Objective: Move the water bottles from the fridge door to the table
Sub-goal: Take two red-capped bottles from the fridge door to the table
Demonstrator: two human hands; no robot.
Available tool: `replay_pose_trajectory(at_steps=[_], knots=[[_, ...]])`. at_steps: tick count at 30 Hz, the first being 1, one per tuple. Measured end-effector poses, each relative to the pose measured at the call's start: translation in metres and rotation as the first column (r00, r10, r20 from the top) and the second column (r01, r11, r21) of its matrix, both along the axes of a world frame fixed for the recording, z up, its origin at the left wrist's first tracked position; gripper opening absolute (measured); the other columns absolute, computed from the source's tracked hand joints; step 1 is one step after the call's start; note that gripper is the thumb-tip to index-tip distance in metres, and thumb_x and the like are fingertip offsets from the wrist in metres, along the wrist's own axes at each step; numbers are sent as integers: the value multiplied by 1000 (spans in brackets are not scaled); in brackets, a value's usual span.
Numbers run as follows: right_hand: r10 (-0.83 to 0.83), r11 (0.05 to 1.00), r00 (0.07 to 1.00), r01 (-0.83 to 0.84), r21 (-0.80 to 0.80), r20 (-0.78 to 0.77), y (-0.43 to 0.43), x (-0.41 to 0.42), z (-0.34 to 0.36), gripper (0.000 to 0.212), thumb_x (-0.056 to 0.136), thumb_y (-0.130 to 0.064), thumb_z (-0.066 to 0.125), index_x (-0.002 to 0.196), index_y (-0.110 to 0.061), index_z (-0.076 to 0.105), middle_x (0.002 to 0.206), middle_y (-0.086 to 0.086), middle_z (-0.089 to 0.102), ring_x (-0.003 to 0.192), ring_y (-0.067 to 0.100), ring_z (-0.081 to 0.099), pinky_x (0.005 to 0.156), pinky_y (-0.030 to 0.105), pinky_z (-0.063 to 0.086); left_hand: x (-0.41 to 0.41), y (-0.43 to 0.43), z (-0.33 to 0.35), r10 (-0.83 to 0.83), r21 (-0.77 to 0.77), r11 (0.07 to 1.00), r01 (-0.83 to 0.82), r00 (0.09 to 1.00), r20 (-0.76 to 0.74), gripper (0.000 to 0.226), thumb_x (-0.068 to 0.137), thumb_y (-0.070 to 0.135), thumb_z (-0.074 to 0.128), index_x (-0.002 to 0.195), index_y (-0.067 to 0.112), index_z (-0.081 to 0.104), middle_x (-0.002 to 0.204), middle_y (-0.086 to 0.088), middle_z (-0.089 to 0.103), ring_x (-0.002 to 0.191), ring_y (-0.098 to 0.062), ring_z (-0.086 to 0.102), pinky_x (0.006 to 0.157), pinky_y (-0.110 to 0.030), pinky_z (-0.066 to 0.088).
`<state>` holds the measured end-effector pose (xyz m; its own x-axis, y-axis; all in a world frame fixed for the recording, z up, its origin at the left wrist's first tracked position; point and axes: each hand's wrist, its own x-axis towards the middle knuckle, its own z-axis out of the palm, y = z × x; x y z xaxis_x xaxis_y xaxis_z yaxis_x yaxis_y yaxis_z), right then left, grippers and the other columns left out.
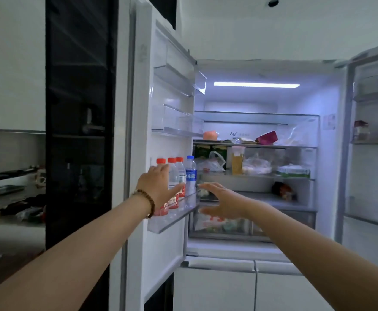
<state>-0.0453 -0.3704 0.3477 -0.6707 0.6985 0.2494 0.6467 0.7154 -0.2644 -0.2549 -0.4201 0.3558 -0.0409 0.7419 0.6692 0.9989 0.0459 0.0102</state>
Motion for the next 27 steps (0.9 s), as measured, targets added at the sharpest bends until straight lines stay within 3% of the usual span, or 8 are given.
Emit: replay_pose_trajectory(at_steps=[4,13,16,20,23,27], knots=[[32,997,999,-33,70,15,62,-12,7,76,84,-42,63,146,-31,21,156,-2,18,136,22,34,112,39,31,-6,50,13,30,20,999,-28,995,-99,72,85,63,41,139,15,32,143,-6,41,128,-22,41,99,-36,40],[234,971,966,-227,77,-111,165,-63,29,74,85,-44,61,146,-32,21,155,-3,20,136,20,33,106,31,29,-33,117,9,162,34,987,-160,984,-78,75,87,64,34,145,17,22,150,-2,32,135,-20,33,104,-36,35],[342,938,930,-329,110,-136,194,-86,30,72,86,-42,60,146,-30,21,156,-3,19,138,20,30,113,40,28,-36,134,7,201,84,977,-198,979,-21,73,88,63,33,144,17,23,149,-3,34,134,-20,33,105,-35,34],[461,887,864,-438,146,-203,230,-113,34,67,88,-43,58,145,-30,24,154,-3,23,135,19,33,109,37,30,-35,153,6,302,115,945,-307,951,59,72,87,64,35,142,18,26,144,-2,39,127,-20,40,98,-36,41],[554,831,797,-548,96,-240,252,-131,38,64,88,-39,58,144,-27,28,151,-1,31,134,20,36,110,39,34,-34,159,9,351,77,926,-369,919,180,70,86,65,36,140,21,31,143,0,40,123,-18,45,97,-37,44],[644,713,670,-701,-28,-370,274,-152,40,52,90,-28,58,138,-16,40,138,5,51,123,19,50,104,36,42,-33,166,8,264,161,924,-347,882,390,52,89,55,43,131,26,43,129,4,52,107,-9,52,84,-23,41]])
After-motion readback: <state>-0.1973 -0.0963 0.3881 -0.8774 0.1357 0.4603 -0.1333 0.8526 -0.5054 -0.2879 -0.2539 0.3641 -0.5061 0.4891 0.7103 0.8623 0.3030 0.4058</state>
